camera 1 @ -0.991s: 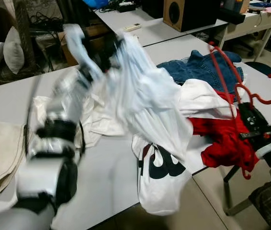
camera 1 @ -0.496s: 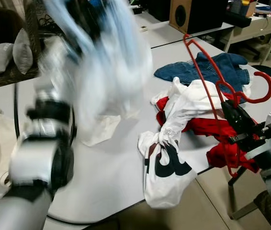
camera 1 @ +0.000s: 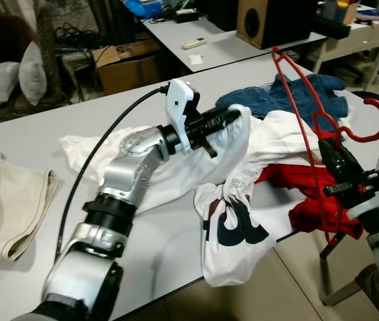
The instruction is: Hang hanger
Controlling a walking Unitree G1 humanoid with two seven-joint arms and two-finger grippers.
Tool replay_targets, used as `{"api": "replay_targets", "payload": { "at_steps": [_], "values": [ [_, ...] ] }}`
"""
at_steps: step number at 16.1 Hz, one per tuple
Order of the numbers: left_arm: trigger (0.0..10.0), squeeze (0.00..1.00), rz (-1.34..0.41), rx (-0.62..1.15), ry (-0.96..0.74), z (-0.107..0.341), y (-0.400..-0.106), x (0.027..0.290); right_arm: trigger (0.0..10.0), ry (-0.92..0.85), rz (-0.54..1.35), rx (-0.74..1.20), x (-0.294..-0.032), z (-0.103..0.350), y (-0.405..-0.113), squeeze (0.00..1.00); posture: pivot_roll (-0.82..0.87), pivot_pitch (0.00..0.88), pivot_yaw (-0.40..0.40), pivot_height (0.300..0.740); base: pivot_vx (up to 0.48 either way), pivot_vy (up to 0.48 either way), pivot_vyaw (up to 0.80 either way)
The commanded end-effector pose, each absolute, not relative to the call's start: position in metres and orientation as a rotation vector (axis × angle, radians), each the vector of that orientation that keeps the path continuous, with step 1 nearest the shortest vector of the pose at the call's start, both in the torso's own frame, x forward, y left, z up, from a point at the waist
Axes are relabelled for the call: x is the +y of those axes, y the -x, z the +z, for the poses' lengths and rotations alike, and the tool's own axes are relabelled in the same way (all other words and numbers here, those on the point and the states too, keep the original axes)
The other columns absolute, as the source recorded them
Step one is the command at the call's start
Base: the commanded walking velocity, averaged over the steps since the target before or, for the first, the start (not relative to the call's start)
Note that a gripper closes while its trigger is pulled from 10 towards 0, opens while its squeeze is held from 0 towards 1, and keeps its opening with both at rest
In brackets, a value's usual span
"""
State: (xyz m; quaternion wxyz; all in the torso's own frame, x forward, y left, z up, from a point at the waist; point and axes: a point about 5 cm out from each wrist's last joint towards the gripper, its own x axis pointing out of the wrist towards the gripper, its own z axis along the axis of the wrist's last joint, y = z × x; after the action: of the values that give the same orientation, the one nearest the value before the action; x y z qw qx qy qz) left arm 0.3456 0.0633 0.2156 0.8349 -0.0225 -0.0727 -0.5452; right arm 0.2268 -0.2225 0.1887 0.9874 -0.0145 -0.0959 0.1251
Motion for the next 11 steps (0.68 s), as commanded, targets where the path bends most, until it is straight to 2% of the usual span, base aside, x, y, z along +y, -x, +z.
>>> {"api": "replay_targets", "payload": {
  "at_steps": [1, 3, 6, 8, 9, 10, 11],
  "values": [
    [10.0, 1.0, -1.21, -0.123, 0.026, 0.213, -0.341, 0.066, 10.0, 0.041, 0.258, -0.197, -0.22, 0.19, -0.226, 0.0, -0.11, 0.0, 0.132, 0.74, 0.0, 0.0, 0.0],
    [10.0, 1.0, -1.21, -0.098, -0.019, 0.21, -0.341, 0.075, 10.0, 0.042, 0.248, -0.189, -0.22, 0.188, -0.226, 0.0, -0.11, 0.0, 0.135, 0.74, 0.0, 0.0, 0.0],
    [10.0, 1.0, -1.038, -0.084, -0.022, 0.219, -0.36, 0.105, 10.0, 0.037, 0.241, -0.189, -0.219, 0.187, -0.227, 0.0, -0.11, 0.0, 0.143, 0.74, 0.0, 0.0, 0.0],
    [10.0, 1.0, -0.766, 0.016, -0.15, 0.208, -0.379, 0.146, 10.0, 0.033, 0.246, -0.183, -0.216, 0.185, -0.227, 0.0, -0.11, 0.0, 0.152, 0.74, 0.0, 0.0, 0.0],
    [10.0, 0.36, -0.734, 0.05, -0.176, 0.202, -0.38, 0.16, 10.0, 0.033, 0.249, -0.18, -0.215, 0.184, -0.226, 0.0, -0.11, 0.0, 0.154, 0.74, 0.0, 0.0, 0.0],
    [10.0, 0.36, -0.738, 0.057, -0.166, 0.201, -0.379, 0.163, 10.0, 0.033, 0.249, -0.179, -0.215, 0.184, -0.225, 0.0, -0.11, 0.0, 0.154, 0.74, 0.0, 0.0, 0.0],
    [10.0, 0.0, -0.764, 0.047, -0.168, 0.201, -0.375, 0.17, 10.0, 0.034, 0.249, -0.177, -0.216, 0.183, -0.225, 0.0, -0.11, 0.0, 0.151, 0.74, 0.0, 0.0, 0.0]
  ]
}}
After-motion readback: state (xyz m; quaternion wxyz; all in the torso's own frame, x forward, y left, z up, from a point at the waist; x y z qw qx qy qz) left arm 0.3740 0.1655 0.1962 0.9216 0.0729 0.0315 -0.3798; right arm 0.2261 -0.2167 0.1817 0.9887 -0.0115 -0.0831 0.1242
